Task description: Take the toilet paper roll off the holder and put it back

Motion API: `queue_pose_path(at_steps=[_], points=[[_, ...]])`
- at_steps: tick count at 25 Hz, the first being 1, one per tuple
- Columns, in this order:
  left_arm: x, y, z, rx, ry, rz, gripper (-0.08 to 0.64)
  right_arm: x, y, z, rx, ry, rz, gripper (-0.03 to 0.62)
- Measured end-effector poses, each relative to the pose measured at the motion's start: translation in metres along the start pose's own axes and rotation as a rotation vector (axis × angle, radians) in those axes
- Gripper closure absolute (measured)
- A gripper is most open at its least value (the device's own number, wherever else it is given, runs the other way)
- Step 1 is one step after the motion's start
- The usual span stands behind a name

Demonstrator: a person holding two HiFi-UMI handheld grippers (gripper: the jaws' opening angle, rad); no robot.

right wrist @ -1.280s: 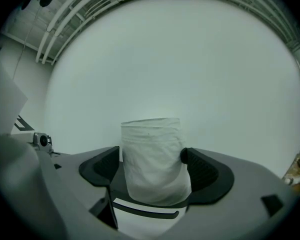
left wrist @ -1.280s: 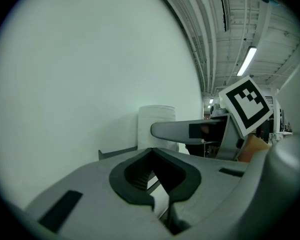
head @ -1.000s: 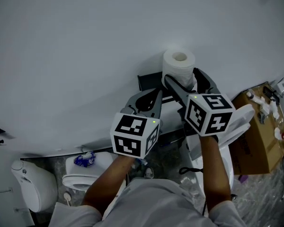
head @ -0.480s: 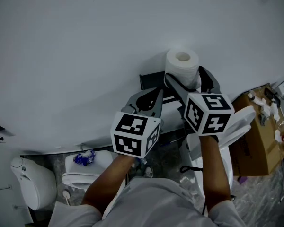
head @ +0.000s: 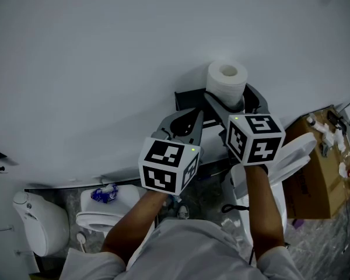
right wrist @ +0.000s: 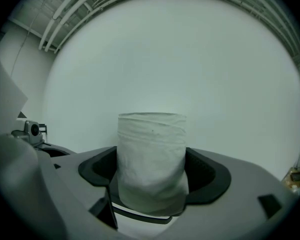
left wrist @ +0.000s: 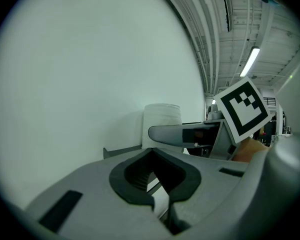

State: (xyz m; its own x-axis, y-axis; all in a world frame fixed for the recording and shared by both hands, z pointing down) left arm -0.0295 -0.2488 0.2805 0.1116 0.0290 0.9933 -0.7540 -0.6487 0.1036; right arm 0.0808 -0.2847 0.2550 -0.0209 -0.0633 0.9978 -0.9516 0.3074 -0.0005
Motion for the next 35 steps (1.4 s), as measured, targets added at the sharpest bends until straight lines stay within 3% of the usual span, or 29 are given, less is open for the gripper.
queue_pose_path(at_steps=[6,20,35], points=[[0.001,-0.001,0.0,-0.003,0.001,0.0,0.557,0.0,-0.001,-0.001,-0.003,-0.005,0.006,0.189],[0.001,-0.008,0.0,0.01,0.004,0.0,0.557,-0.016,-0.005,-0.012,0.008,-0.059,0.023,0.19],[0.004,-0.046,0.023,0.101,-0.004,0.0,0.557,-0.021,-0.036,-0.049,0.088,-0.061,-0.011,0.19]])
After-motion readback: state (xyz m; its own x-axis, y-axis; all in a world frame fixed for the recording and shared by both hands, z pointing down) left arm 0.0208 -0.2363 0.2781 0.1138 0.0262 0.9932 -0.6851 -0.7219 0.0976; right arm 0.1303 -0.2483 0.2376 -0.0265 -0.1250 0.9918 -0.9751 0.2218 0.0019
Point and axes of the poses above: the fingertips, and each gripper's own axes: z forward along the fingers, y to its left, x out of its underside, the point moved 5 cm from there along -z, backward along the fingers, and after that the axes turned 14 degrees about -y, right-handed, at the moved point
